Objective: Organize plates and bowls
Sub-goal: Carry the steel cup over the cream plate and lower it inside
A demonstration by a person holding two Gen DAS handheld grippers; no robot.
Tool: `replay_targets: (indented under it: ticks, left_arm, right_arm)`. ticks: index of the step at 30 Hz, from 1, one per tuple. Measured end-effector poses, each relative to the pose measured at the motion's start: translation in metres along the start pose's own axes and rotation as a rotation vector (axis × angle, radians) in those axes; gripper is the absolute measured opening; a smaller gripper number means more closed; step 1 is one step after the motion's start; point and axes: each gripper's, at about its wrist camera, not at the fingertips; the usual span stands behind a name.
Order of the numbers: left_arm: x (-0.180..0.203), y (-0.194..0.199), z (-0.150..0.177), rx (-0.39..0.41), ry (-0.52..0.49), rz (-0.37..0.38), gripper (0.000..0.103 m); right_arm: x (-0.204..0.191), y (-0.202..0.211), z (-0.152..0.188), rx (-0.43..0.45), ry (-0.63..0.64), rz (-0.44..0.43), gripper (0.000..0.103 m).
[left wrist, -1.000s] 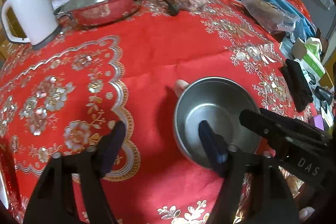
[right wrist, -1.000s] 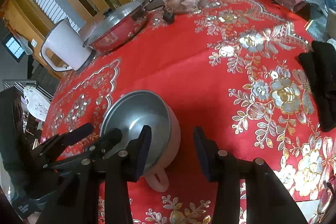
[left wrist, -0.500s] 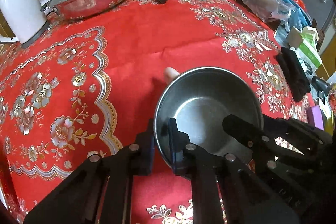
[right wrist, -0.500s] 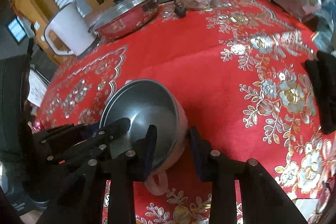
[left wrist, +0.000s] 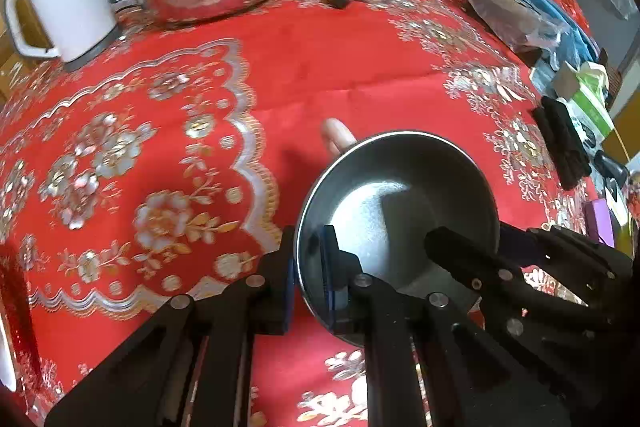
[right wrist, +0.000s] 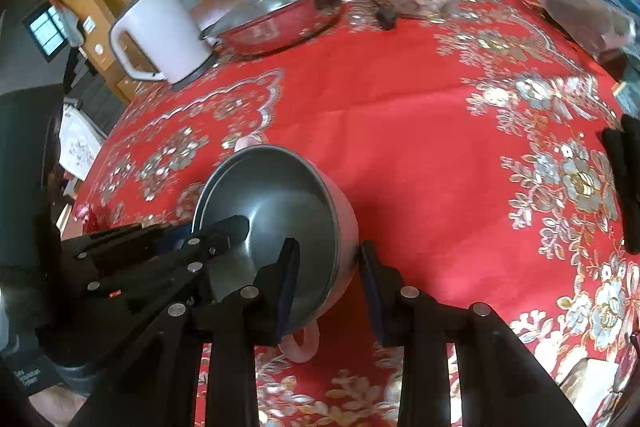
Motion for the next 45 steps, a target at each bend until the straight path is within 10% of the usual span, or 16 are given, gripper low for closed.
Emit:
replay_targets:
  ticks: [45]
  left_arm:
    - [-0.306,0.183,0.106,0.242,0.493,-0.251,0.009]
  right_arm:
    - [-0.385,-0.010,0.002,-0.030,0.533,-0.210,0.032]
Point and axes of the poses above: each gripper's, at about its wrist camera, not at the fingertips, and y roughly against the way its jaws point, x to its right, z to its underside, and after that the axes turned 2 degrees about z, right-handed
